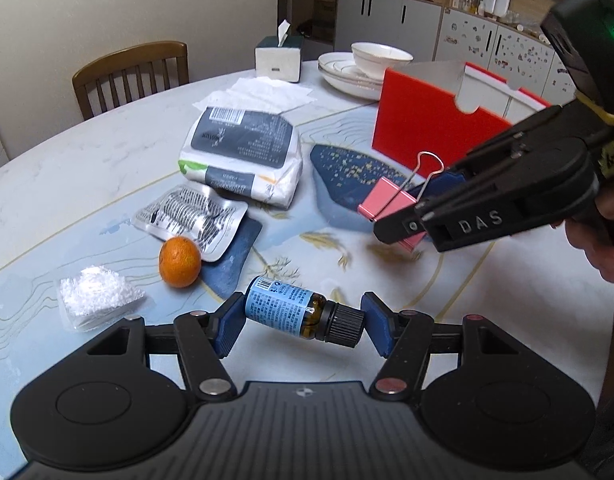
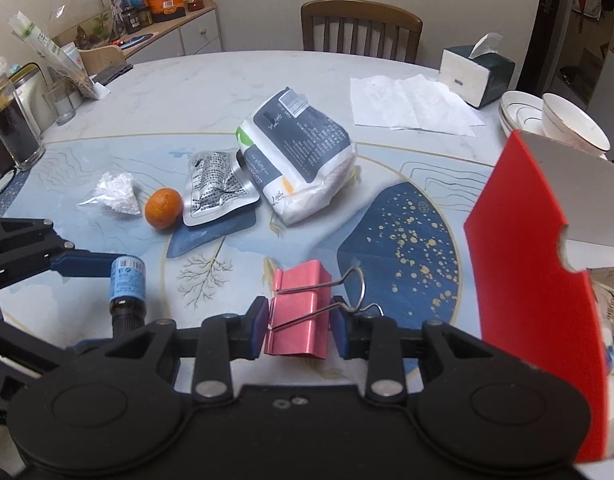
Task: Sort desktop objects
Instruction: 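Grasp the blue-labelled bottle with the left tool while the right tool grasps the pink binder clip, then carry the bottle and binder clip with both tools over the box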
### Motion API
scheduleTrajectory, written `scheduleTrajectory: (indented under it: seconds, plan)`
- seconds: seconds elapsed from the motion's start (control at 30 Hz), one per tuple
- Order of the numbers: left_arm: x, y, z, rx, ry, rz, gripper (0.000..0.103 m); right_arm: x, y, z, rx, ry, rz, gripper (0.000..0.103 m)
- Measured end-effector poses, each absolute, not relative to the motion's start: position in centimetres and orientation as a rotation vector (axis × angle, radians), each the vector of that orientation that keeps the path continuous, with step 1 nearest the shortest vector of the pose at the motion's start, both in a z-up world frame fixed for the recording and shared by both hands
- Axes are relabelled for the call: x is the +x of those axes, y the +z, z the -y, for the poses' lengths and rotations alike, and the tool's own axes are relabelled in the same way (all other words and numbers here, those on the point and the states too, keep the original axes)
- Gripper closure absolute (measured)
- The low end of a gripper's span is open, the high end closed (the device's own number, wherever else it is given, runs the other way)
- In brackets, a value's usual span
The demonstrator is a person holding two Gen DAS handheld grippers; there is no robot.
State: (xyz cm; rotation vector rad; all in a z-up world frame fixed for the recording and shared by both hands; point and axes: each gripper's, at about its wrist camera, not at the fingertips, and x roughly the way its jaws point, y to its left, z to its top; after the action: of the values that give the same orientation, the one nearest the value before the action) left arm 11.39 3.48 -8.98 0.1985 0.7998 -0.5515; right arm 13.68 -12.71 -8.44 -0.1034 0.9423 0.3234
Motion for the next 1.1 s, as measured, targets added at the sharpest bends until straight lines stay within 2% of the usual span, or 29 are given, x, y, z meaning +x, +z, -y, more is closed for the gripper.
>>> scheduleTrajectory:
  seconds: [1.1]
  plan:
    - [10.1,-1.2,6.0,0.156,-0.676,-0.684,0.041,8.8,0.8,23.8,-0.033,0.27,-0.804,0.071]
